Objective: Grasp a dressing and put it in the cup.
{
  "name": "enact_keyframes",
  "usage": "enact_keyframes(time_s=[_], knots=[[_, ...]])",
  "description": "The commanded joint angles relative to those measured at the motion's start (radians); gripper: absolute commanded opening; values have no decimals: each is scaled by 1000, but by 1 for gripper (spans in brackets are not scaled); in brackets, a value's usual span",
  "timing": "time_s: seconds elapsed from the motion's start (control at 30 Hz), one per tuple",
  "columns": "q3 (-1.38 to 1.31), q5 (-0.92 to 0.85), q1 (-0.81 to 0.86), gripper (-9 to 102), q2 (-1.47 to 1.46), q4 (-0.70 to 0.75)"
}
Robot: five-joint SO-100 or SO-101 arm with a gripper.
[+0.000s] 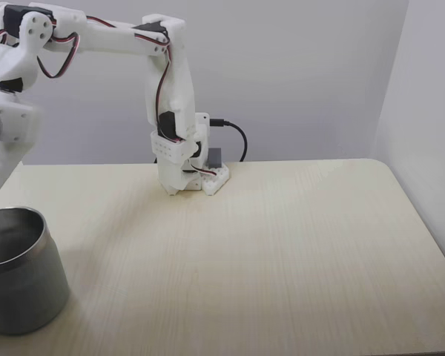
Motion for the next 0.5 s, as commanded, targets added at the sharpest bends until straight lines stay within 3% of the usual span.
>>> enact_keyframes(time_s=[0.0, 0.47], knots=[[3, -9, -12, 30, -51, 2], [-28, -26, -15, 30, -55, -14]])
